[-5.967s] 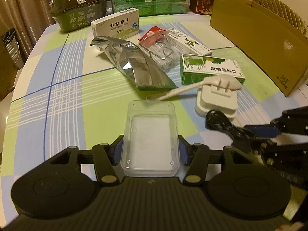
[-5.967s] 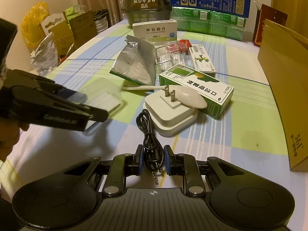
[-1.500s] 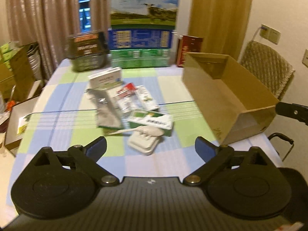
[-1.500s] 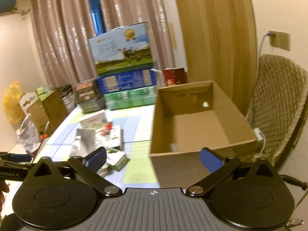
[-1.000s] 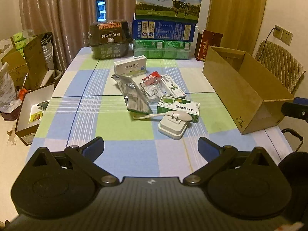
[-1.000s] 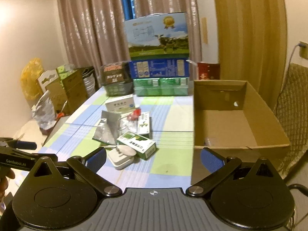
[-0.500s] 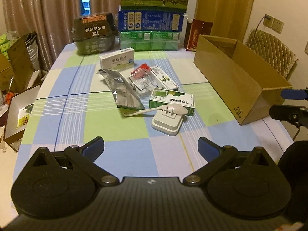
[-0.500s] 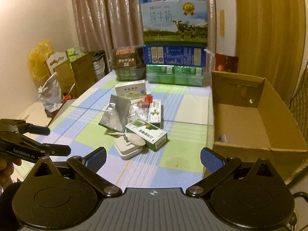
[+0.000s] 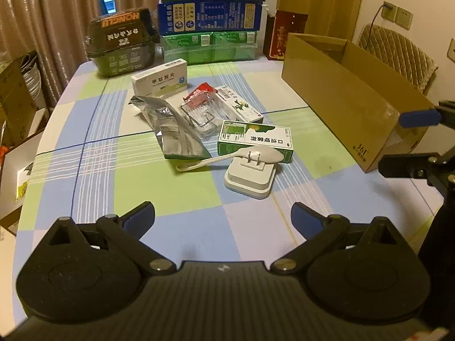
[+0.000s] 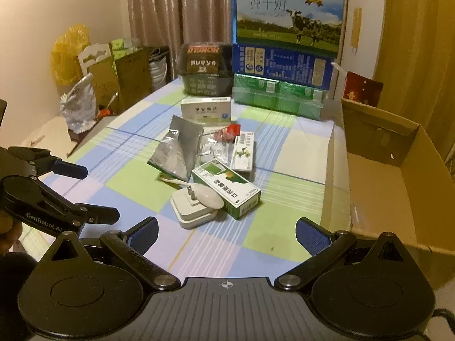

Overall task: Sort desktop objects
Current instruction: 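Withdraw both tools from the cardboard box back over the table, then grasp the white plug charger with the left tool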

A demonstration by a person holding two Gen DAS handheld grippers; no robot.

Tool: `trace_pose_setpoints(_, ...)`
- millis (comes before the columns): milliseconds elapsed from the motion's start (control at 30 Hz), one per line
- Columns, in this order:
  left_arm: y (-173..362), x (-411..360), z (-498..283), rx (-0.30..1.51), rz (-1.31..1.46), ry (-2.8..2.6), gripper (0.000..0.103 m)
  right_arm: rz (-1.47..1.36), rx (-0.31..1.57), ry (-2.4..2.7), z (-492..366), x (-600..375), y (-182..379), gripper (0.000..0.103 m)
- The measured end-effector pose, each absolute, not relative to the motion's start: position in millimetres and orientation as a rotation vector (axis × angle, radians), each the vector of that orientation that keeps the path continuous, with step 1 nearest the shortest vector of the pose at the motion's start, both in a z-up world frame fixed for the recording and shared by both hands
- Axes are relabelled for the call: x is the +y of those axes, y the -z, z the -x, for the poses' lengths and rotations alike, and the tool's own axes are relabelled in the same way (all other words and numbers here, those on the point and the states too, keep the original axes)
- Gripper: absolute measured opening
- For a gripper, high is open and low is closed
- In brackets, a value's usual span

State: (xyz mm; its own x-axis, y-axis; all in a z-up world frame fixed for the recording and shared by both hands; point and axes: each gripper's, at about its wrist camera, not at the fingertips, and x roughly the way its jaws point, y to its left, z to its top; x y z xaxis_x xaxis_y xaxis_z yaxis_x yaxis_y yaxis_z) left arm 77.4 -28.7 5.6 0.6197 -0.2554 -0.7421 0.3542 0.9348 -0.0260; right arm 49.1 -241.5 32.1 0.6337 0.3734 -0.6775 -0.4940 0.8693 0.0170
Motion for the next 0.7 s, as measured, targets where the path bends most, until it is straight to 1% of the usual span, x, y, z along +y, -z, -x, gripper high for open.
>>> trace_pose_setpoints(67,-1,-29,-84,0.832,-0.14,0.372,0.097,0.188,0.737,-0.497,-56,-238,-29,0.099)
trace_pose_setpoints(200,9,-31,-98,0.832,-0.174,0.421,0.096,0.214,0.755,-0.5,-73,-229,-17,0.087)
trace_pose_setpoints(433,26,-39,-123,0.839,-0.215,0.516,0.093,0.296,0.781,-0.527,-99,-215,10,0.073)
trace_pose_setpoints(500,32,-43,-131,0.838,-0.238,0.537,0.093,0.308,0.8,-0.541,-108,-214,19,0.064)
trace_pose_setpoints(600,43,-49,-141,0.841,-0.257,0.57,0.091,0.332,0.817,-0.538,-118,-214,30,0.061)
trace_pose_setpoints(700,54,-57,-151,0.858,-0.271,0.601,0.087,0.336,0.831,-0.541,-127,-214,40,0.059)
